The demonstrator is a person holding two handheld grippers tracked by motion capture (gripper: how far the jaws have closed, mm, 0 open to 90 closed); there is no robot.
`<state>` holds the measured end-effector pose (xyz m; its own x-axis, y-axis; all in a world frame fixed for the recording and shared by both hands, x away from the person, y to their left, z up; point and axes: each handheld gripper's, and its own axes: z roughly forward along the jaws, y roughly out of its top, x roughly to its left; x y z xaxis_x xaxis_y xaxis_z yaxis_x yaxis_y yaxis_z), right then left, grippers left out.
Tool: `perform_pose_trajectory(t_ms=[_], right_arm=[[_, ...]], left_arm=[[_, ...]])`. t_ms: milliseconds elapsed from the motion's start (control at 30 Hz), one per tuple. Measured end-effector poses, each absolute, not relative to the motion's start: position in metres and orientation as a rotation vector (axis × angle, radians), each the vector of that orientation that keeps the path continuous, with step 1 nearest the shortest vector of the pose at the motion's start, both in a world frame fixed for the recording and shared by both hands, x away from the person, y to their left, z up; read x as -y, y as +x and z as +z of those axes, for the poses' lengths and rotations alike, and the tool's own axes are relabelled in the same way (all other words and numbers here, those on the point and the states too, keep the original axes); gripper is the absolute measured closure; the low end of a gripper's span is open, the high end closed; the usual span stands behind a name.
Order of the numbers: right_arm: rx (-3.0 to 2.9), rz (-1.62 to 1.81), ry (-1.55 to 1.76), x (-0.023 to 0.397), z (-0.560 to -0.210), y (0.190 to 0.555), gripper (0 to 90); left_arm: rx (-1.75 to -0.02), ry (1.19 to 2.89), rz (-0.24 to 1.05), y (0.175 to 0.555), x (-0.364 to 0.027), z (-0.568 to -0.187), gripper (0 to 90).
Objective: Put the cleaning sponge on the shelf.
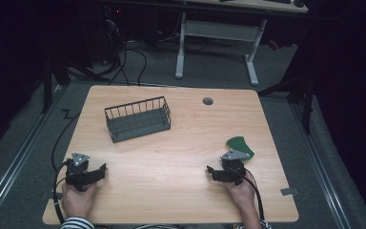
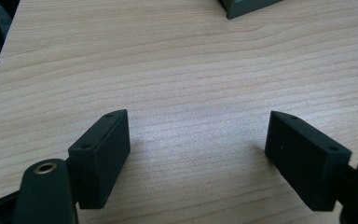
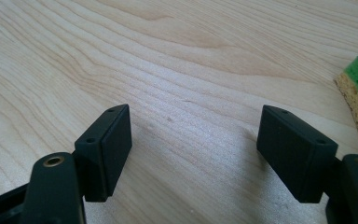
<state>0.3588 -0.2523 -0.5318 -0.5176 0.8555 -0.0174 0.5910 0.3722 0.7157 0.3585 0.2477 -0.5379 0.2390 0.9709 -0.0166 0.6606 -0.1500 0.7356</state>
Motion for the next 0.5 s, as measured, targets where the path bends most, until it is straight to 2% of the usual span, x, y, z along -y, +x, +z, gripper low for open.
perform_pose_trajectory(t_ms=[500], right_arm=[[-2.251,0.937,1.26,0.252,-0.5317,0.3588,26.7]], left_arm=[[-1.495,1.885,0.637,0.3592,-0.2477,-0.5379,22.6]])
